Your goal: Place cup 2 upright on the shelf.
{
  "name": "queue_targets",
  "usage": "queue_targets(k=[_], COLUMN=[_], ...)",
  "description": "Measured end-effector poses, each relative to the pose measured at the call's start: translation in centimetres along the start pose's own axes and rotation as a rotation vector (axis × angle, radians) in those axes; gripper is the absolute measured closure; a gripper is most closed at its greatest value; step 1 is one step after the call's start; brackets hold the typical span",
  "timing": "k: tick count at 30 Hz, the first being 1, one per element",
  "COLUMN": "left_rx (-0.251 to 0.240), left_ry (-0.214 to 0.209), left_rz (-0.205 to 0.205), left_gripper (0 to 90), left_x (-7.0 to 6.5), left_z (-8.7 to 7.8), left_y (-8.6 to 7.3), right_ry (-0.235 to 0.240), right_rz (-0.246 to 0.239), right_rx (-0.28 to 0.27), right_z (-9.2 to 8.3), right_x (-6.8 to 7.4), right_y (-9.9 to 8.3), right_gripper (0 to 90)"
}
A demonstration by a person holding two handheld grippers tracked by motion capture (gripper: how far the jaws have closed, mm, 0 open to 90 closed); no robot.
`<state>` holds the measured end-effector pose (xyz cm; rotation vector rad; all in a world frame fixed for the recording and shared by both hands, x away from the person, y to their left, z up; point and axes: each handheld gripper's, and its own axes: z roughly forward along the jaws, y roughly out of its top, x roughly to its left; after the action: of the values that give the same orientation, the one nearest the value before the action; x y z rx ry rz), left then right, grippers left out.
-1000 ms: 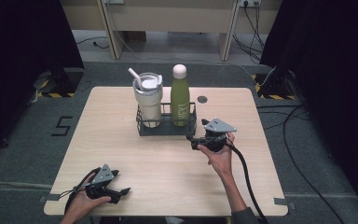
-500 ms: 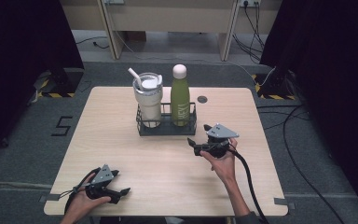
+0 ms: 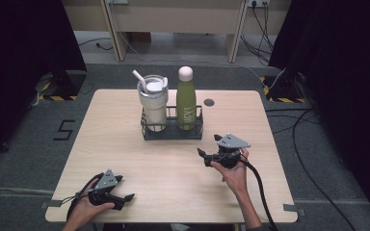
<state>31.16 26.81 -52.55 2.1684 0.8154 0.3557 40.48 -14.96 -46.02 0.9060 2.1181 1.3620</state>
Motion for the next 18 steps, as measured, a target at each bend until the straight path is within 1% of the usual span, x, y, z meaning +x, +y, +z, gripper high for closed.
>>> queue_targets(k=[8, 18], left_rx=[0.000, -0.001], left_ry=[0.000, 0.000], left_rz=[0.000, 0.000], left_gripper=[14.7, 14.7], left_x=[0.0, 0.0], left_z=[0.0, 0.0], left_y=[0.0, 0.0], right_ry=[0.005, 0.018], right_rz=[0.007, -0.001], right_rx=[0.011, 0.010], right_z=[-0.5, -1.0], right_x=[0.3, 0.8], right_y=[-0.9, -1.3], right_gripper=[15.7, 15.9])
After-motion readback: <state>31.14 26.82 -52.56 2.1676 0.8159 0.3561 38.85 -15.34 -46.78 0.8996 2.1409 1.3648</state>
